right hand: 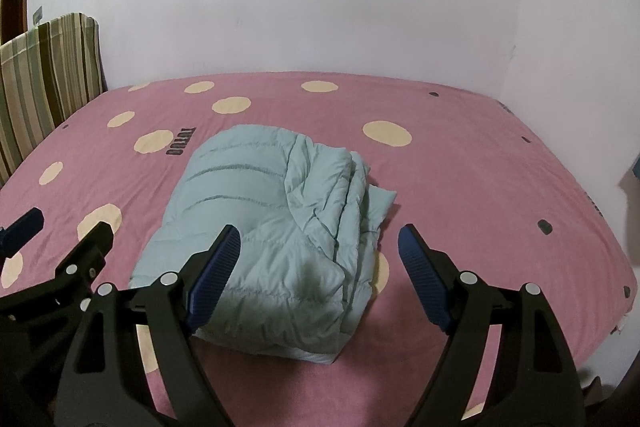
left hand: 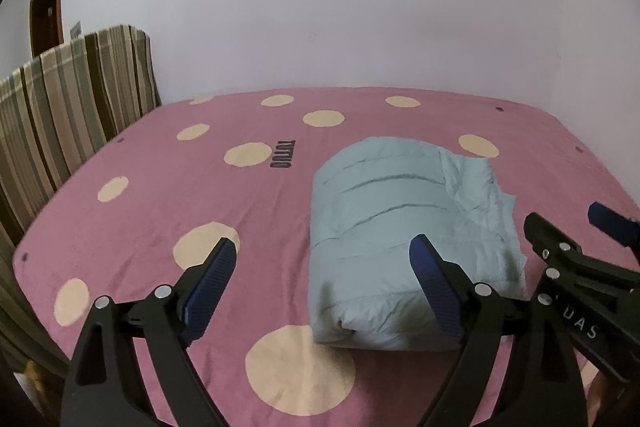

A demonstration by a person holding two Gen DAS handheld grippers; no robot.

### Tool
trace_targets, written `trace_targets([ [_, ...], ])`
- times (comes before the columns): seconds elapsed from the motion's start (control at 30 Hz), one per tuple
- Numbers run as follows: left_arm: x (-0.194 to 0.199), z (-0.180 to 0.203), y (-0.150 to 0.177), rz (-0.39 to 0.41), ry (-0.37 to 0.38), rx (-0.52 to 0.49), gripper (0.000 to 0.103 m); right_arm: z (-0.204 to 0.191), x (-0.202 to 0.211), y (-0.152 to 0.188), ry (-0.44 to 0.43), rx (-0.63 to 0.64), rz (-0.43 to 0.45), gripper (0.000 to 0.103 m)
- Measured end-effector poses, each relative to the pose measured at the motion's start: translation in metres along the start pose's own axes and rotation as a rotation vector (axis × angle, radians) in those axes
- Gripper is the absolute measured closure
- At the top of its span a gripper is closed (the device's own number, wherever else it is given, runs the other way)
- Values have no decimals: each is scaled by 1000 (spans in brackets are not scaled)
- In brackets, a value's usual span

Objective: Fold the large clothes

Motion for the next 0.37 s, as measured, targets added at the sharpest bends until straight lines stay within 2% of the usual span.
trace_targets([
  [0.07, -2, -4, 0, 6, 8, 14, 16, 0, -1, 1, 2, 4, 0, 22],
  [0.13, -7, -13, 0, 7, -16, 32, 16, 1, -2, 1, 5, 5, 0, 22],
  [0.27, -27, -37, 6, -53, -26, 77, 16, 6, -8, 1, 7, -3, -6, 17],
  [0.37, -43, -63, 12, -83, -71, 114, 16, 16, -13, 0, 14, -10, -2, 15],
])
Point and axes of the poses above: each gripper's, at about its wrist camera, not at the fingertips, and x roughly against the way its jaws point, z to its right, y to its underside, the point moved 8 cm from there along -x, roughly the way its jaws point, and after that the axes turned 1 degree about -z, right-handed, at the moved point
